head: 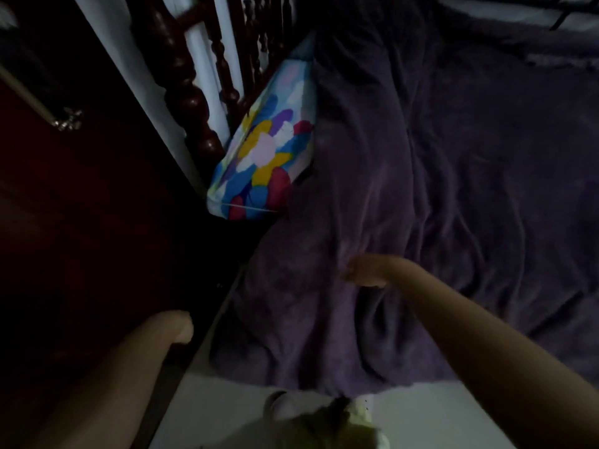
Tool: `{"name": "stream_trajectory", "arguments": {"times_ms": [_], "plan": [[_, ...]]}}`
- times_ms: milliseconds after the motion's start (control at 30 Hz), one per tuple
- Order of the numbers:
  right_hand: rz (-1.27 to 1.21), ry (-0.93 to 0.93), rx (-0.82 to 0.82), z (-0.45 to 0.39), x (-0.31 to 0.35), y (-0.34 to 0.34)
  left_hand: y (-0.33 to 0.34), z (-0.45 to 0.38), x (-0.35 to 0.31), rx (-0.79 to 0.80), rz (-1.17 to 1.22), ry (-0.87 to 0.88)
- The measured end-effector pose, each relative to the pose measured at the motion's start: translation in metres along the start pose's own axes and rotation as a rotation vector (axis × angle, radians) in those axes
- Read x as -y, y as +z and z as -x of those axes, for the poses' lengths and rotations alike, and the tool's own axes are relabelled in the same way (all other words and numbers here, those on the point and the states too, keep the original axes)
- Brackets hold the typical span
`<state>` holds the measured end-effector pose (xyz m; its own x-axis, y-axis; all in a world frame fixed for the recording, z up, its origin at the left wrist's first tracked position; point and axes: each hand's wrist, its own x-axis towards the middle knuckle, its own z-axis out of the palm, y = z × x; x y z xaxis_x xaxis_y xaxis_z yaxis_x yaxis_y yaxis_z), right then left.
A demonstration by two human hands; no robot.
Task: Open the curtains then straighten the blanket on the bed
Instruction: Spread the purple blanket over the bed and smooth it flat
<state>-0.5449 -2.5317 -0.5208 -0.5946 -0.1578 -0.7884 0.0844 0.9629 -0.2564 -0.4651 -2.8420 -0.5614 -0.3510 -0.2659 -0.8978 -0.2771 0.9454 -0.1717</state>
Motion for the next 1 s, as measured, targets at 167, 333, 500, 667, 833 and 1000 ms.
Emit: {"name": "stream_trajectory", "arguments": {"times_ms": [167, 333, 500, 667, 833, 1000], "plan": [[0.043, -0.028, -0.223, -0.026, -0.013, 0.007, -0.031, -0.02, -0.046, -0.246, 0.19, 0.173], [-0.239, 0.015, -0.623, -0.061, -0.015, -0.025, -0.091, -0.032, -0.113, -0.46, 0.66, 0.448], [-0.329, 0.042, -0.699, -0.099, -0.004, -0.047, -0.143, -0.045, -0.183, -0.425, 0.934, 0.601], [-0.344, -0.052, -0.726, -0.112, -0.001, -0.049, -0.144, -0.045, -0.211, -0.336, 1.161, 0.753], [-0.515, -0.473, -0.875, -0.066, 0.034, -0.063, -0.169, -0.001, -0.155, -0.427, 1.613, 0.852], [-0.692, -0.722, -0.752, -0.053, 0.126, -0.099, -0.229, 0.032, -0.065, -0.681, 1.773, 0.912]]}}
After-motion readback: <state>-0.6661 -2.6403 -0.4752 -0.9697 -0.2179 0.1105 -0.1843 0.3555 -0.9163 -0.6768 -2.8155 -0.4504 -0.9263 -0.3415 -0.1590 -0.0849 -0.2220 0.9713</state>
